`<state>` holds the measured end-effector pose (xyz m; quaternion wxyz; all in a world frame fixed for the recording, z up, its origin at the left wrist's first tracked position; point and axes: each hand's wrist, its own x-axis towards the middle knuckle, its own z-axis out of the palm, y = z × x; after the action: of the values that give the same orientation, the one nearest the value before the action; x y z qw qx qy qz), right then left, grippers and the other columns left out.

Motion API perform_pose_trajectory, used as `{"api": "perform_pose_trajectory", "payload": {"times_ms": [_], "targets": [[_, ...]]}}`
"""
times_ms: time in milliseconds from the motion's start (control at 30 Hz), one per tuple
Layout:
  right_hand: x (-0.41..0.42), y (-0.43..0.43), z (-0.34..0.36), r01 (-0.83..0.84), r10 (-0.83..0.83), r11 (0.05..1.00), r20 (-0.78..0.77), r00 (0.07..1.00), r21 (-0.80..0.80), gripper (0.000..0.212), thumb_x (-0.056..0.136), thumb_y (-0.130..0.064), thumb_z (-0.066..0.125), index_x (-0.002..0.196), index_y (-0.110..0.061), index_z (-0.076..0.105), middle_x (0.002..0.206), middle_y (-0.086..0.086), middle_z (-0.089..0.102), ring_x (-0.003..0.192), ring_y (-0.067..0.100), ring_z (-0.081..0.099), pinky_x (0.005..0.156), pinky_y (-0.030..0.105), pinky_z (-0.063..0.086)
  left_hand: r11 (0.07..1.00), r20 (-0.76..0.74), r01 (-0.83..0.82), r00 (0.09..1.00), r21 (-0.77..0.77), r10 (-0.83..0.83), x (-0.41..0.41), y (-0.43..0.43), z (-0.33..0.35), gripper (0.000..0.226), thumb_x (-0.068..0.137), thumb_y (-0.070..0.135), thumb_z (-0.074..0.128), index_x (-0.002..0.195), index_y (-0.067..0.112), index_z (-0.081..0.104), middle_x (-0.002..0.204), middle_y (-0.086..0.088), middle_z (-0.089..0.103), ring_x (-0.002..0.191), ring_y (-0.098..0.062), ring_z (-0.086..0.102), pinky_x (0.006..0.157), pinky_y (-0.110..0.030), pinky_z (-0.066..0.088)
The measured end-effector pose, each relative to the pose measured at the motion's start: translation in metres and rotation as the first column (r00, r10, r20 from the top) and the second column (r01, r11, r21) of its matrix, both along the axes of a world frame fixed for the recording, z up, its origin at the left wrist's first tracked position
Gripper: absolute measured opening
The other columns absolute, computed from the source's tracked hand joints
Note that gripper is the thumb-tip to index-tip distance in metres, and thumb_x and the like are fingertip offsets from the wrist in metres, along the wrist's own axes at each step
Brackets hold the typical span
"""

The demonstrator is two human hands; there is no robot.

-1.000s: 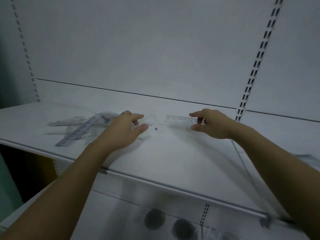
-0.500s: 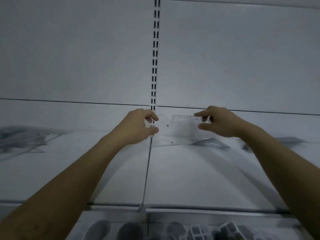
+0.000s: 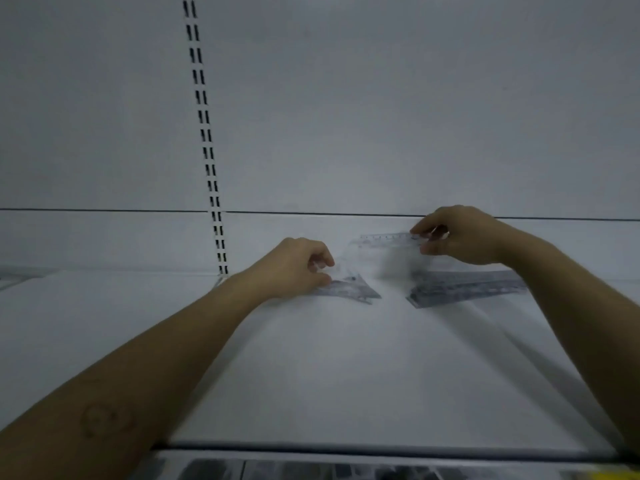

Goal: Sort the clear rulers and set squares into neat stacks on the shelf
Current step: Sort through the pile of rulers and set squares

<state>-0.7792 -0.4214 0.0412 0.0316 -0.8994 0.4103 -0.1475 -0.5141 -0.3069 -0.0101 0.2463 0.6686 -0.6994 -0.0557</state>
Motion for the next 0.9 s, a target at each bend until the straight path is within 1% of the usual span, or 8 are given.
{"api": "perform_pose_trajectory", "payload": {"times_ms": [100, 200, 400, 567, 633, 733, 800, 900], "targets": [[-0.020, -0.015, 0.000, -0.004, 0.005, 0.998, -0.017, 1.000, 0.058, 0.032, 0.084, -0.028, 0.071, 0.116, -0.026, 0.067, 0.107, -0.008, 0.066, 0.097, 0.012, 0.061, 0.087, 0.025, 0.044, 0.998, 0.019, -0.016, 1.000, 0.052, 0.015, -0.011, -0.014, -0.008, 0.027, 0.080, 0.032, 0.073, 0.106, 0.026, 0.068, 0.111, 0.005, 0.064, 0.101, -0.009, 0.060, 0.089, -0.022, 0.047], [-0.037, -0.025, -0.005, -0.014, 0.012, 0.994, 0.022, 1.000, 0.110, 0.033, 0.083, -0.024, 0.073, 0.115, -0.027, 0.068, 0.105, -0.010, 0.067, 0.096, 0.009, 0.062, 0.090, 0.024, 0.044, 0.998, 0.080, -0.012, 0.997, 0.066, 0.007, -0.016, -0.025, -0.008, 0.024, 0.079, 0.035, 0.072, 0.103, 0.029, 0.068, 0.106, 0.006, 0.066, 0.096, -0.010, 0.061, 0.088, -0.027, 0.050], [-0.062, -0.027, -0.014, -0.005, 0.002, 0.996, 0.032, 0.999, 0.092, 0.027, 0.081, -0.022, 0.074, 0.105, -0.034, 0.069, 0.097, -0.012, 0.068, 0.092, 0.009, 0.063, 0.087, 0.026, 0.046, 0.996, 0.084, 0.056, 0.995, 0.064, -0.061, -0.019, -0.032, -0.018, 0.018, 0.083, 0.038, 0.070, 0.100, 0.032, 0.068, 0.102, 0.012, 0.068, 0.094, -0.003, 0.061, 0.090, -0.026, 0.049], [-0.066, -0.028, -0.027, 0.038, -0.038, 0.997, -0.004, 0.999, 0.069, 0.027, 0.085, -0.020, 0.068, 0.108, -0.034, 0.070, 0.100, -0.009, 0.067, 0.094, 0.011, 0.061, 0.083, 0.021, 0.039, 0.995, 0.124, 0.087, 0.988, 0.039, -0.091, -0.007, -0.029, -0.027, 0.016, 0.087, 0.044, 0.062, 0.099, 0.035, 0.065, 0.100, 0.014, 0.067, 0.092, -0.002, 0.060, 0.089, -0.026, 0.049], [-0.064, -0.028, -0.031, 0.030, -0.027, 0.995, -0.029, 0.999, 0.091, 0.026, 0.086, -0.021, 0.068, 0.108, -0.033, 0.070, 0.102, -0.009, 0.067, 0.094, 0.010, 0.060, 0.083, 0.021, 0.037, 0.995, 0.125, 0.098, 0.987, 0.025, -0.101, -0.007, -0.029, -0.031, 0.025, 0.085, 0.056, 0.057, 0.099, 0.036, 0.065, 0.099, 0.016, 0.066, 0.091, -0.002, 0.060, 0.088, -0.027, 0.050], [-0.064, -0.030, -0.035, 0.042, -0.032, 0.990, -0.074, 0.997, 0.134, 0.027, 0.086, -0.017, 0.067, 0.109, -0.031, 0.071, 0.107, -0.010, 0.068, 0.099, 0.012, 0.061, 0.086, 0.022, 0.038, 0.993, 0.151, 0.105, 0.982, 0.051, -0.112, -0.009, -0.029, -0.031, 0.055, 0.071, 0.081, 0.045, 0.102, 0.039, 0.062, 0.100, 0.018, 0.063, 0.092, -0.002, 0.059, 0.083, -0.022, 0.045], [-0.065, -0.030, -0.036, 0.054, -0.043, 0.988, -0.081, 0.996, 0.146, 0.028, 0.085, -0.015, 0.066, 0.107, -0.032, 0.071, 0.108, -0.010, 0.069, 0.100, 0.012, 0.061, 0.087, 0.023, 0.039, 0.992, 0.186, 0.096, 0.976, 0.083, -0.110, -0.011, -0.030, -0.031, 0.053, 0.073, 0.073, 0.053, 0.109, 0.035, 0.061, 0.105, 0.015, 0.061, 0.096, -0.006, 0.057, 0.083, -0.022, 0.041], [-0.064, -0.028, -0.035, 0.056, -0.045, 0.988, -0.073, 0.996, 0.146, 0.027, 0.084, -0.020, 0.067, 0.107, -0.034, 0.071, 0.107, -0.011, 0.069, 0.101, 0.011, 0.062, 0.087, 0.024, 0.040, 0.993, 0.204, 0.094, 0.973, 0.070, -0.107, -0.010, -0.030, -0.032, 0.039, 0.082, 0.055, 0.062, 0.114, 0.031, 0.062, 0.112, 0.010, 0.064, 0.100, -0.009, 0.057, 0.087, -0.025, 0.044]]}}
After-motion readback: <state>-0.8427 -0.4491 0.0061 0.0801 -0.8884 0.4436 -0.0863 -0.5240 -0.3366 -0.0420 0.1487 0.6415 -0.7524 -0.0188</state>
